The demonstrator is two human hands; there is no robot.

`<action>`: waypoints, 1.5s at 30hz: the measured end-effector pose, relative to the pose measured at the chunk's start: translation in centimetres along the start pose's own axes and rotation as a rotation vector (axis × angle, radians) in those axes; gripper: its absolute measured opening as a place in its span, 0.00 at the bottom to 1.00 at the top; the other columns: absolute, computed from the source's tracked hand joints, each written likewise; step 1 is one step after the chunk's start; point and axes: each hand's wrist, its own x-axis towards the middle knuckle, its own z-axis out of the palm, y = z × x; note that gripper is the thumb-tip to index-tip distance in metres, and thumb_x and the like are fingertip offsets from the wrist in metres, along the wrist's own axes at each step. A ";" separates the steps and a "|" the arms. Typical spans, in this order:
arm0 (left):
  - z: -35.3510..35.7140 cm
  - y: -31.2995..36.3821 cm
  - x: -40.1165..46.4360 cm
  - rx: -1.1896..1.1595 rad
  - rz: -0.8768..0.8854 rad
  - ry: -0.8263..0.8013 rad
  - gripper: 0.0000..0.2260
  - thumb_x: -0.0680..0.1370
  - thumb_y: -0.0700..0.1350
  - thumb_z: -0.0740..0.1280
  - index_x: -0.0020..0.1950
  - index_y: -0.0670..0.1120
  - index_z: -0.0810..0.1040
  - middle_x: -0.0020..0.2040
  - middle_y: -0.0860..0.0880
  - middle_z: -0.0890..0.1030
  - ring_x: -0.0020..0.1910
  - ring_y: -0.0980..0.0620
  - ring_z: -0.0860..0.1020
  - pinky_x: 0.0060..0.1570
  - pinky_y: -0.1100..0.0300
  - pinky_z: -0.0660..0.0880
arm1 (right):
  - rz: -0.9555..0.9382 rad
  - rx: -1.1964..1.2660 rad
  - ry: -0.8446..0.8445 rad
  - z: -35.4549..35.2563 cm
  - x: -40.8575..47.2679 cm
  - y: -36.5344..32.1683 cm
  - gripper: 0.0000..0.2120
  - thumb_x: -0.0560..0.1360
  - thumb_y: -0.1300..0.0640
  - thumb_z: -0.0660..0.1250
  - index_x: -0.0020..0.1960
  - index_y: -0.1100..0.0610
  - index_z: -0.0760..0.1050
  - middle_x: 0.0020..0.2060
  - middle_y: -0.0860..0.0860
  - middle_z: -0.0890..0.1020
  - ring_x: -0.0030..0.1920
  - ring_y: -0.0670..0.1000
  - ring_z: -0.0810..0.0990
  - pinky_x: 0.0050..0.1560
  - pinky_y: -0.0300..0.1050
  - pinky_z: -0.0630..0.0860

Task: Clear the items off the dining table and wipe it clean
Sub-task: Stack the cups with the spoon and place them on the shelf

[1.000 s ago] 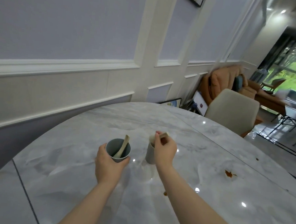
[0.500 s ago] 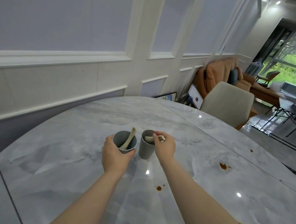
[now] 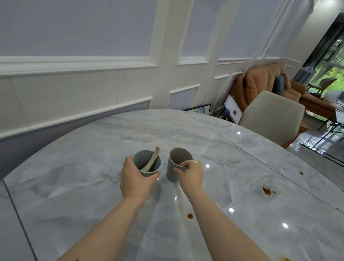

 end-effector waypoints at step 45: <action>-47.0 8.4 -47.9 0.000 -0.045 0.715 0.34 0.61 0.46 0.80 0.62 0.48 0.68 0.57 0.49 0.75 0.55 0.49 0.74 0.52 0.57 0.73 | -0.787 0.351 -0.702 -12.2 -56.1 -19.6 0.11 0.65 0.56 0.78 0.42 0.61 0.80 0.43 0.53 0.79 0.43 0.47 0.78 0.41 0.29 0.73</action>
